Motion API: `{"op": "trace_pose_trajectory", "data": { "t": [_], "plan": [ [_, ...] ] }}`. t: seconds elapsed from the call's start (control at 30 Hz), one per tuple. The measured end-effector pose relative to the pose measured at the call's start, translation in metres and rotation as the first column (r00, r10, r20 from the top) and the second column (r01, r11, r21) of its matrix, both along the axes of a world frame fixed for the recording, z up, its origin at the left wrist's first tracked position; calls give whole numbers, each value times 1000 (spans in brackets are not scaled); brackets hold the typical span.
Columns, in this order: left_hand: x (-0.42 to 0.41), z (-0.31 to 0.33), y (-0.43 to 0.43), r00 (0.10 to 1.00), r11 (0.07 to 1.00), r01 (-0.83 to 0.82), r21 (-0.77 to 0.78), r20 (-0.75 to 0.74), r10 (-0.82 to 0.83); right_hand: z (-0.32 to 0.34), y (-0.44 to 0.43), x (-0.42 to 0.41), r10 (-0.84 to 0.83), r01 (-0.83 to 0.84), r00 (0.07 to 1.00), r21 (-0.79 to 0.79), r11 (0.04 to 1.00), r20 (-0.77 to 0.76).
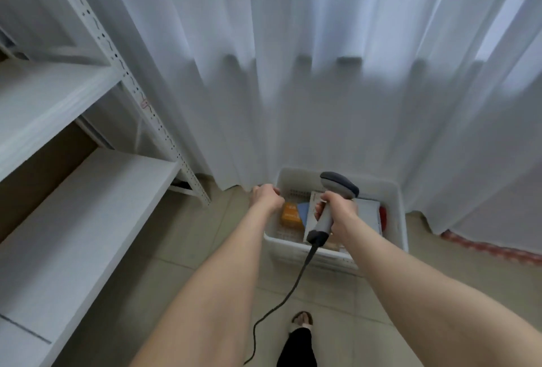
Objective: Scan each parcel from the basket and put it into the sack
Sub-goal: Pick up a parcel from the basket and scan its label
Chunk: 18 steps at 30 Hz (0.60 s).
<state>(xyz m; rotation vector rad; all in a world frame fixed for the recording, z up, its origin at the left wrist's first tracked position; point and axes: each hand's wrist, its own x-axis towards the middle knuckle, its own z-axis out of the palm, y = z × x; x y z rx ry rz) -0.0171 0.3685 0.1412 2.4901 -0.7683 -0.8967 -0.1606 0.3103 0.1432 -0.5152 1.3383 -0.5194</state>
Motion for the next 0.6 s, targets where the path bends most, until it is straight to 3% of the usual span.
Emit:
{"op": "trace_pose_trajectory", "data": {
  "t": [0.2,0.43,0.6],
  "plan": [
    [22,-64,-106,992,990,110,89,-77,-104,-55,-110,17,-97,102,992,52,993,-86],
    [19,-172,-190,976,963,153,221,-188,-112,-145,-202,7,-54,80,978,122,989,-201],
    [14,-249,-230,967,964,86,250,-253,-21,-230,-250,8,35,10,974,201,980,-222]
  ]
}}
